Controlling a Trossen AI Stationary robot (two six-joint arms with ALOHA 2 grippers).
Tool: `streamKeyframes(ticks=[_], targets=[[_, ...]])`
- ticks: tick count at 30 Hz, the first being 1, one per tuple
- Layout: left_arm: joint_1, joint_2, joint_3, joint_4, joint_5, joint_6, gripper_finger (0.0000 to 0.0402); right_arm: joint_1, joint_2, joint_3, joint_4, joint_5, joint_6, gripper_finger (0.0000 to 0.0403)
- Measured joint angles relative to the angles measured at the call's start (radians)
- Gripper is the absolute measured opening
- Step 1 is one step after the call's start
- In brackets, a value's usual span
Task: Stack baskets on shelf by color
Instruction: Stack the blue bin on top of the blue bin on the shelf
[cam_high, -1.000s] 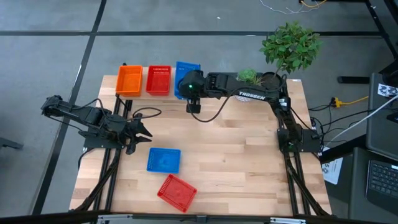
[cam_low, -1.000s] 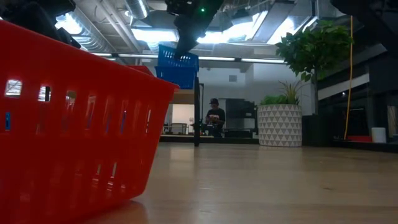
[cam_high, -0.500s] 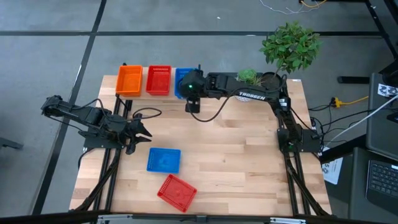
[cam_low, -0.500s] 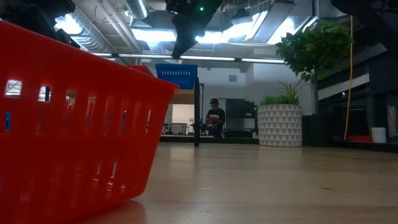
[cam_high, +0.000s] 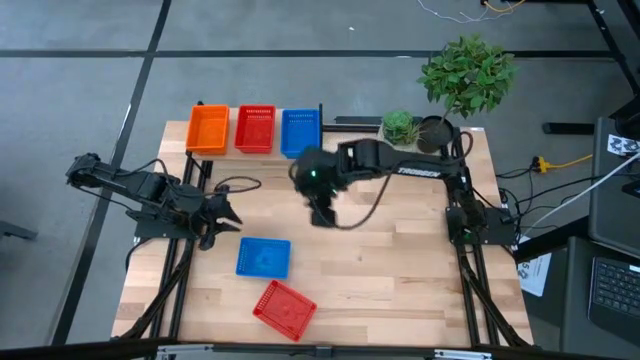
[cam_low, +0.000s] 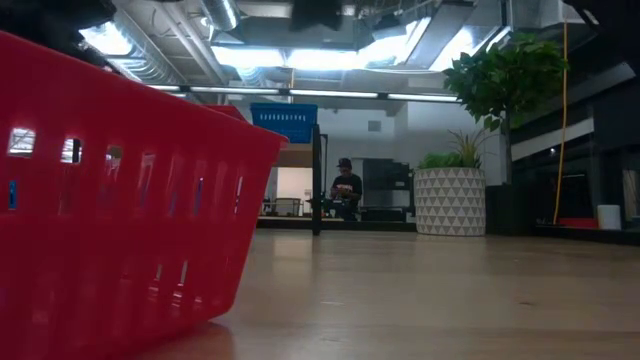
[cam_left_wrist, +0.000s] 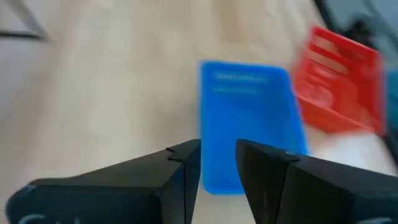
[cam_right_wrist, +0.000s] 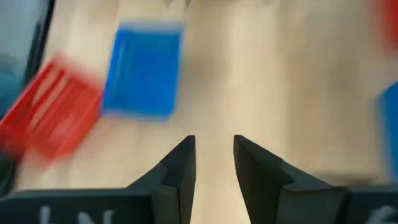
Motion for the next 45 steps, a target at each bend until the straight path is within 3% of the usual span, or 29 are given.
streamKeyframes(ticks=[3,5,12,20,24,29,31,33,35,39,41,45], targets=[[-0.014,0.041,0.0,-0.006,0.151,-0.089,0.0092,0.05,0.002,-0.001,-0.171,-0.031,0.049,0.0108],[-0.044,0.083,0.0,-0.025,0.198,-0.167,0.0087,0.089,0.004,-0.001,-0.27,-0.031,0.076,0.0108],[-0.199,0.282,0.001,-0.024,0.17,-0.267,0.0063,0.224,0.005,-0.002,-0.341,0.089,0.137,0.0108],[-0.287,0.53,0.001,0.044,0.143,-0.358,0.0019,0.313,0.005,-0.002,-0.34,0.098,0.155,0.0108],[-0.259,0.608,0.001,0.23,-0.017,-0.248,0.0002,0.324,0.005,-0.002,-0.324,0.123,0.157,0.0108],[-0.135,0.649,0.001,0.502,-0.277,-0.042,0.0003,0.325,0.006,-0.002,-0.319,0.2,0.195,0.0108],[-0.087,0.65,0.001,0.547,-0.376,-0.006,0.0001,0.325,0.006,-0.002,-0.319,0.204,0.217,0.0108],[-0.055,0.648,0.001,0.54,-0.401,0.006,0.0002,0.328,0.006,-0.002,-0.32,0.204,0.232,0.0108],[-0.047,0.618,0.001,0.525,-0.288,0.027,0.0002,0.336,0.006,-0.002,-0.324,0.205,0.229,0.0108],[-0.062,0.565,0.001,0.533,0.088,0.002,0.0001,0.354,0.006,-0.034,-0.291,0.203,0.15,0.0108],[-0.081,0.564,0.001,0.542,0.133,-0.029,0.0001,0.358,0.006,-0.071,-0.237,0.175,0.106,0.0108],[-0.117,0.579,0.001,0.553,0.118,-0.046,0.0001,0.357,0.007,-0.187,-0.072,0.117,0.037,0.0108]])
